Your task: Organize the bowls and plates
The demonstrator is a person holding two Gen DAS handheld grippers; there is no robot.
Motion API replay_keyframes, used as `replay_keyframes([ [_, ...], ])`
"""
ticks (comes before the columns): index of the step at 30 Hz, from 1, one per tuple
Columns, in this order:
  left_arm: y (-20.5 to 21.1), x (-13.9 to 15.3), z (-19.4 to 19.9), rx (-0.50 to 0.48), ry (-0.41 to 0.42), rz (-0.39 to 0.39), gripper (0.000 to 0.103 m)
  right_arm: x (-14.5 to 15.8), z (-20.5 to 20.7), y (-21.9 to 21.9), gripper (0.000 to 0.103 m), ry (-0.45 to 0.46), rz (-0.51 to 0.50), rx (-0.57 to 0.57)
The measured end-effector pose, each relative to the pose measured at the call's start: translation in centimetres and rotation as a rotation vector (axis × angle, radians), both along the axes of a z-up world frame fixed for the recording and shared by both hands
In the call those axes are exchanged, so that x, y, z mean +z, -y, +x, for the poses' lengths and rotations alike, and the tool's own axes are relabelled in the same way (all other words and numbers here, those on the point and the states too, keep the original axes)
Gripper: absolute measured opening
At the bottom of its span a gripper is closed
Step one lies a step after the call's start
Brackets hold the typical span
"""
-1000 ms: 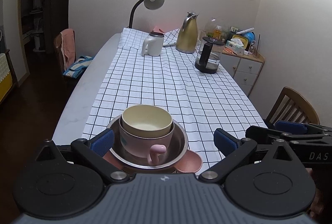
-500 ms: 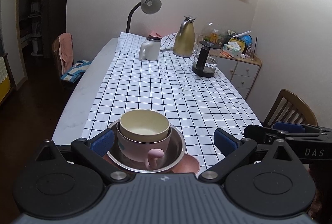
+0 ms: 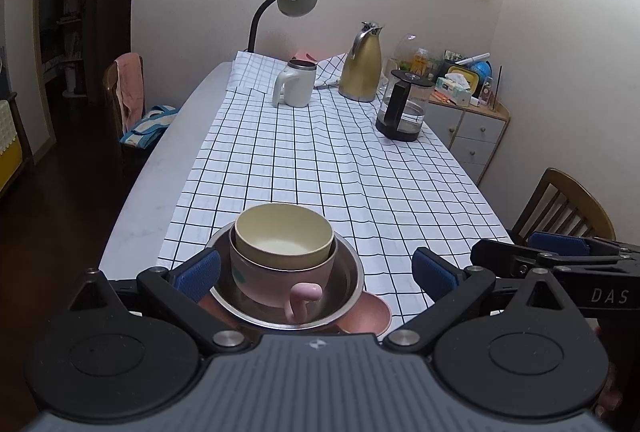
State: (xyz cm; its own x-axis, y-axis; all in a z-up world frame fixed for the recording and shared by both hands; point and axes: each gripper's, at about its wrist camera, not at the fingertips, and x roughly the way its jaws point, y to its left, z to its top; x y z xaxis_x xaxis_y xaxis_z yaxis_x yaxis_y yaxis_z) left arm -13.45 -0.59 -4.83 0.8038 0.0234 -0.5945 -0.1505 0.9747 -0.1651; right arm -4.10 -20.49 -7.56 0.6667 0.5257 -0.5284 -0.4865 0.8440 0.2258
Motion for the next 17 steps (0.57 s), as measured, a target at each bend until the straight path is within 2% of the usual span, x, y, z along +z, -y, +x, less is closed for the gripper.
replay_keyframes([
  [17, -0.37, -0.51, 1.04, 0.009, -0.021, -0.007, 0.102, -0.18, 0.93, -0.72, 0.103, -0.017, -0.014, 0.012],
])
